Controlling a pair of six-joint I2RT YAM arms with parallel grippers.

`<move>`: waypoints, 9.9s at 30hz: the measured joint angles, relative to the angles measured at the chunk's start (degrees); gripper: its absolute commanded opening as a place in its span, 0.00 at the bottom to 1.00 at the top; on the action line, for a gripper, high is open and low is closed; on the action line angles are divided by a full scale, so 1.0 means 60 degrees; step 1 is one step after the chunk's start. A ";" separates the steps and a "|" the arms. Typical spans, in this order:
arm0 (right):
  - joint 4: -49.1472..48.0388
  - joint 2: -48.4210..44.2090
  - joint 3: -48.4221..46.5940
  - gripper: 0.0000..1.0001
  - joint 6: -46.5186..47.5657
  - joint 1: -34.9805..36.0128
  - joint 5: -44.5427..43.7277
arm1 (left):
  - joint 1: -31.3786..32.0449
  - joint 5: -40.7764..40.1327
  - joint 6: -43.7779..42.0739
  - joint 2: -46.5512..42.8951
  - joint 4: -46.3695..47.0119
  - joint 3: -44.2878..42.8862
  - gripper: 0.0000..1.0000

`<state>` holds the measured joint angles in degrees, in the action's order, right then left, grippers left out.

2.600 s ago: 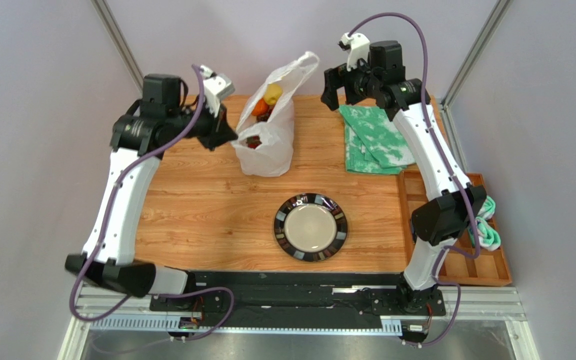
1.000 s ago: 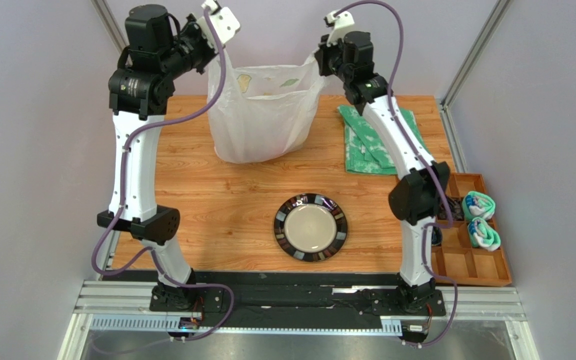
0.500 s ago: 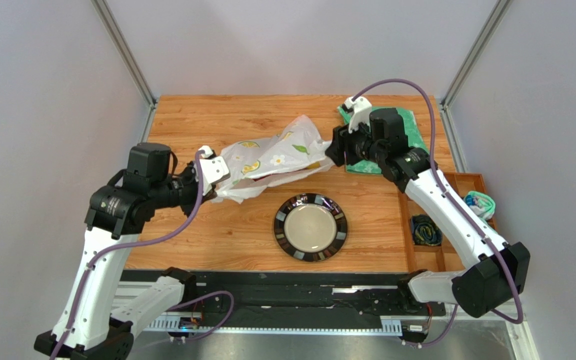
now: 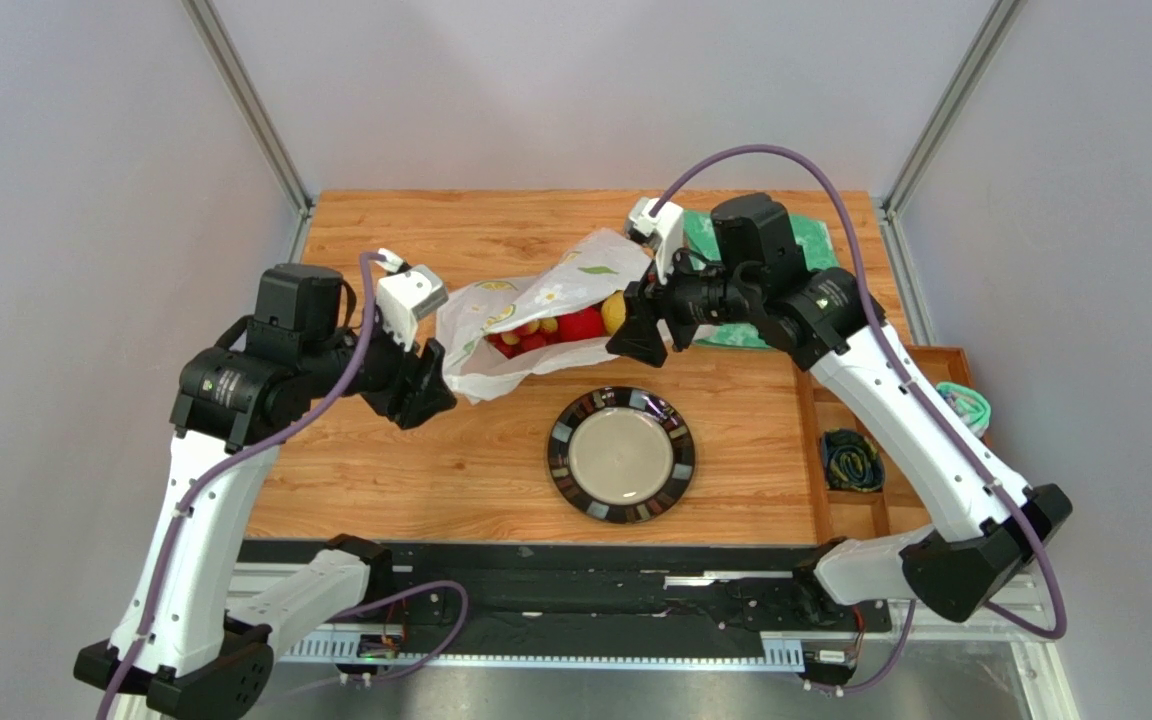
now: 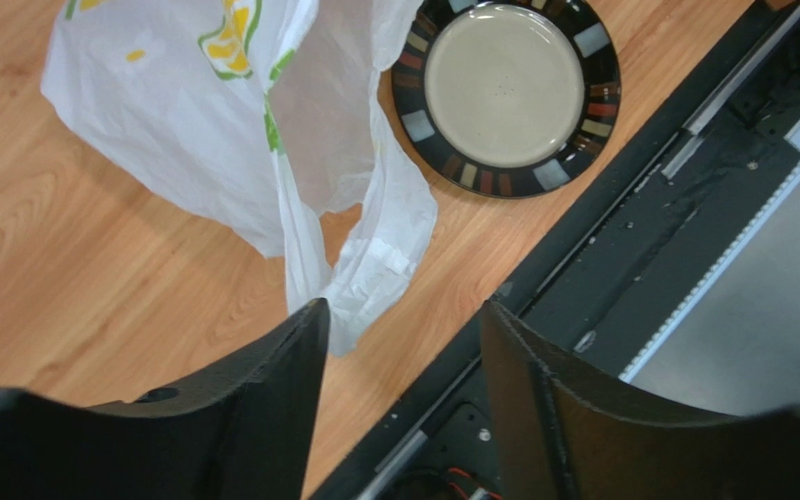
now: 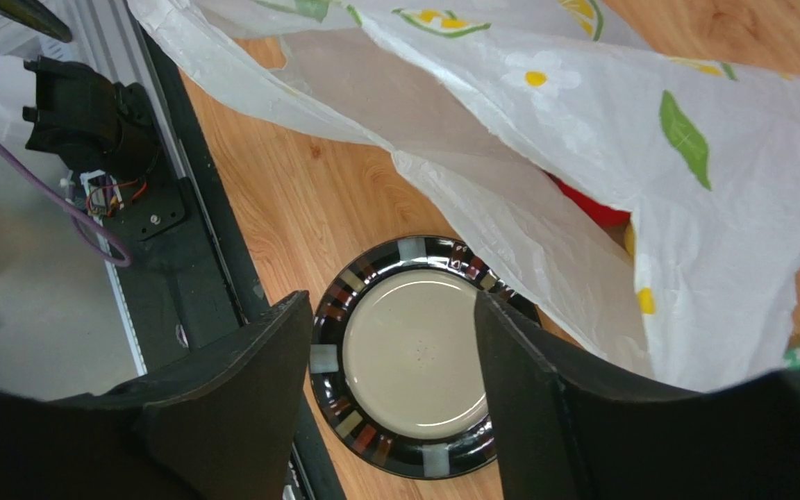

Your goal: Take the fake fruits out of the plastic bag

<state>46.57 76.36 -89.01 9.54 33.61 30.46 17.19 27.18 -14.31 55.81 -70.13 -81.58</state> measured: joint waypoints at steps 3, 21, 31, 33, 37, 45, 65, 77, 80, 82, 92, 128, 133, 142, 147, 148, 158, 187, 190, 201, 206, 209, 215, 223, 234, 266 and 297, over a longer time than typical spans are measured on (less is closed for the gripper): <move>0.0240 0.0408 -0.0102 0.53 0.0288 0.0102 0.0055 | -0.0120 0.0138 0.0911 -0.0018 -0.0361 -0.0321 0.98; -0.0277 0.4124 -0.1555 0.31 0.0605 0.1104 -0.2313 | -0.2554 0.4448 0.7100 0.0954 0.2681 0.2022 0.99; -0.0750 0.4885 -0.1708 0.31 0.0029 0.1621 -0.2710 | -0.2554 0.4528 0.8663 0.1971 0.4135 0.1519 0.61; -0.0885 0.4889 -0.1708 0.31 -0.0106 0.1661 -0.2718 | -0.2554 0.4499 0.8910 0.2160 0.4503 0.1796 0.19; -0.1053 0.4972 -0.1708 0.32 -0.0310 0.1701 -0.2732 | -0.2605 0.4761 0.9100 0.2237 0.5147 0.2586 0.00; -0.1333 0.5275 -0.1428 0.33 -0.0353 0.2379 -0.3038 | -0.4987 0.5013 0.6801 0.2208 0.2696 0.2765 0.00; -0.1035 0.4666 -0.0943 0.32 0.1406 0.2590 -0.5238 | -0.7887 0.0718 0.3322 0.0313 -0.1078 0.1351 0.28; 0.0350 0.5737 -0.3541 0.79 0.1191 0.2302 -0.4947 | -0.5788 0.5282 0.3162 0.1326 -0.1075 0.2157 0.99; 0.0816 0.5945 -0.3920 0.79 0.1056 0.2259 -0.4736 | -0.4911 0.5482 0.3836 0.1413 -0.0688 0.2291 0.99; 0.1071 0.6094 -0.4277 0.78 0.1060 0.2229 -0.4710 | -0.4415 0.5530 0.4167 0.1566 -0.0335 0.2259 0.99; 0.1242 0.6528 -0.4124 0.70 0.1326 0.0091 -0.4954 | -0.3388 0.4379 0.4499 0.3402 0.0696 0.1534 0.00; 0.1574 0.4852 -0.1545 0.61 0.2259 -0.0634 -0.3253 | -0.0612 0.3198 0.3209 0.6153 0.1035 -0.1468 0.00; 0.1377 0.5821 -0.2262 0.61 0.2721 -0.0627 -0.2772 | -0.0612 0.3202 0.2994 0.5934 0.0874 -0.1235 0.00; 0.1592 0.7614 -0.4641 0.61 0.2838 -0.0262 -0.2277 | -0.0612 0.3282 0.2816 0.5934 0.0765 -0.1213 0.00; 0.2022 0.8619 -0.5697 0.64 0.2656 -0.0047 -0.2339 | -0.0612 0.3384 0.2739 0.5941 0.0754 -0.1217 0.00; 0.2135 0.8837 -0.5894 0.66 0.2612 -0.0022 -0.2342 | -0.0612 0.3388 0.2728 0.5960 0.0747 -0.1228 0.00; 0.2758 0.9617 -0.6415 0.55 0.2339 -0.0004 -0.2674 | -0.0612 0.3399 0.2710 0.6255 0.0721 -0.1523 0.00; 0.3646 0.4135 -0.4109 0.10 0.2798 0.0004 -0.1432 | -0.0863 0.2860 0.2645 0.7949 0.0871 -0.4936 0.00; 0.3515 0.3359 -0.3923 0.11 0.2765 0.0102 -0.1439 | -0.0878 0.2980 0.2645 0.7956 0.0871 -0.4885 0.00; 0.2375 0.4175 -0.3330 0.20 0.1825 0.0772 -0.2830 | -0.0889 0.2630 0.2605 0.6368 0.0820 -0.1927 0.00; 0.1953 0.5555 -0.2987 0.20 0.1013 0.1228 -0.3792 | -0.1016 0.1851 0.2568 0.4521 0.0743 -0.0102 0.00; 0.1963 0.5763 -0.2586 0.21 0.0743 0.2087 -0.3949 | -0.1315 0.1483 0.2557 0.3814 0.0674 0.0499 0.00; 0.1949 0.6149 -0.3275 0.24 0.0601 0.3453 -0.4288 | -0.1734 0.0739 0.2557 0.3184 0.0550 0.1231 0.00; 0.1800 0.7195 -0.4248 0.49 0.0601 0.2834 -0.5887 | -0.1774 0.0492 0.2554 0.2255 0.0503 0.1698 0.00; 0.1741 0.8236 -0.4284 0.63 0.0805 0.2929 -0.7606 | -0.1810 0.0874 0.2557 0.2200 0.0437 0.1698 0.00; 0.1854 0.9264 -0.5402 0.07 0.1672 0.2481 -0.7963 | -0.1956 0.1067 0.2616 0.1555 0.0525 0.2149 0.00; 0.4262 0.3705 -0.3628 0.00 0.2408 0.2707 -0.6623 | -0.1960 0.1300 0.3370 0.5308 0.1453 -0.1603 0.00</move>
<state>72.14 98.59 -110.78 23.99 49.84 -9.28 5.43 34.98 5.91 87.66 -61.41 -91.20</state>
